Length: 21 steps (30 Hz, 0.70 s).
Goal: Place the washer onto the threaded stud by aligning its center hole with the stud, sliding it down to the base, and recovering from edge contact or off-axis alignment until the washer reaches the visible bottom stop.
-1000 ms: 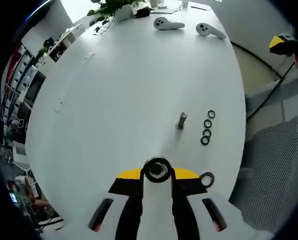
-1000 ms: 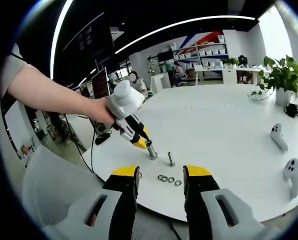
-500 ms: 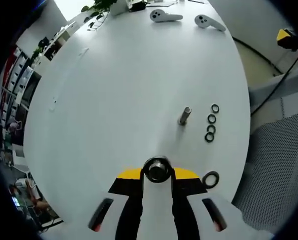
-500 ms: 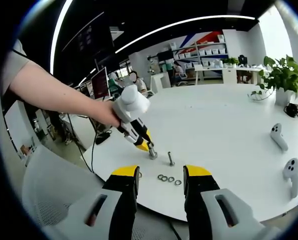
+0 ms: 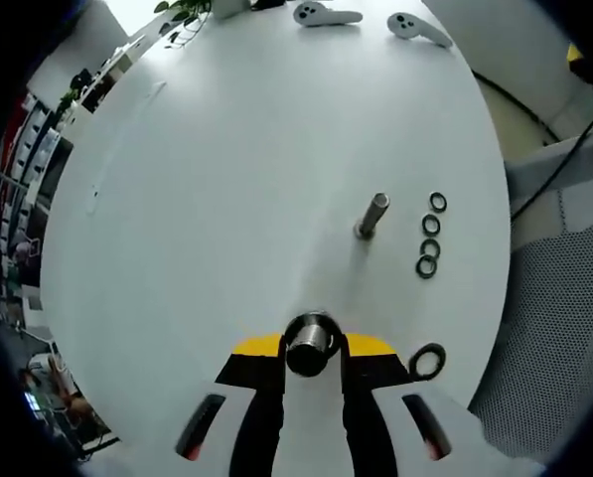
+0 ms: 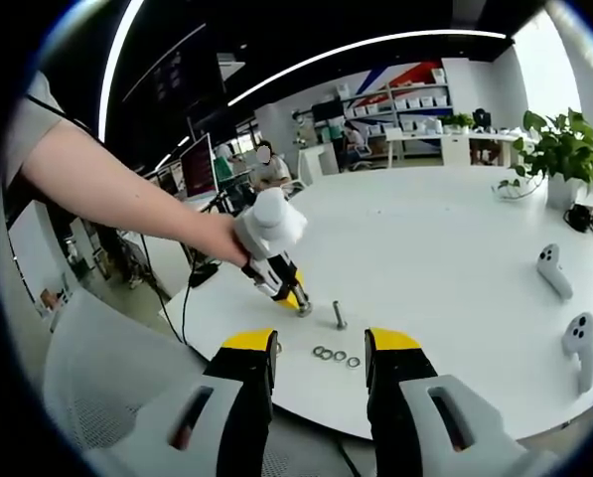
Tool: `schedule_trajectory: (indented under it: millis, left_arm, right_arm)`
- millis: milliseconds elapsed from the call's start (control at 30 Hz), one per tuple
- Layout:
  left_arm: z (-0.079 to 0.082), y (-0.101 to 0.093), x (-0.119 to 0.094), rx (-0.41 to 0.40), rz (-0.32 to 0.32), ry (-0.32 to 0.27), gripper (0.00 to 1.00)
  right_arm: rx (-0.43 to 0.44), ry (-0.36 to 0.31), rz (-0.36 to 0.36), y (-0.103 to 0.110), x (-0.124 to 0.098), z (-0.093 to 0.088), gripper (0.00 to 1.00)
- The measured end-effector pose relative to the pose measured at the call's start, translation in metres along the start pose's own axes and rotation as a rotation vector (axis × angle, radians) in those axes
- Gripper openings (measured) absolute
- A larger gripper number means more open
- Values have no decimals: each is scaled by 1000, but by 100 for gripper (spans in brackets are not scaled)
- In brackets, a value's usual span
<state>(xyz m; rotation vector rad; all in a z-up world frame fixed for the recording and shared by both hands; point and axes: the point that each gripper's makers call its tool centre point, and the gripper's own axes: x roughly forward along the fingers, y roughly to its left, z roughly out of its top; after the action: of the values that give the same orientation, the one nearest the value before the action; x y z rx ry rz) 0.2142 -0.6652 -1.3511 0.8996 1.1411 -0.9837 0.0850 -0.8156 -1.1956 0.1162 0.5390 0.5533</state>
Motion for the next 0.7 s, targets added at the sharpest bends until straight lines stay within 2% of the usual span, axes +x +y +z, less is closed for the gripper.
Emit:
schedule_trajectory:
  millis: [233, 400, 600, 700]
  left_arm:
    - [-9, -3, 3, -16, -10, 31, 19]
    - [-16, -2, 6, -21, -5, 32, 19]
    - [-15, -2, 5, -50, -15, 6, 21]
    - [-14, 1, 3, -73, 7, -20, 32]
  right_arm:
    - [-1, 3, 1, 0, 0, 0, 37]
    - [1, 3, -1, 0, 0, 0, 37]
    - [0, 5, 0, 0, 1, 0, 37]
    - [0, 6, -1, 0, 1, -1, 37]
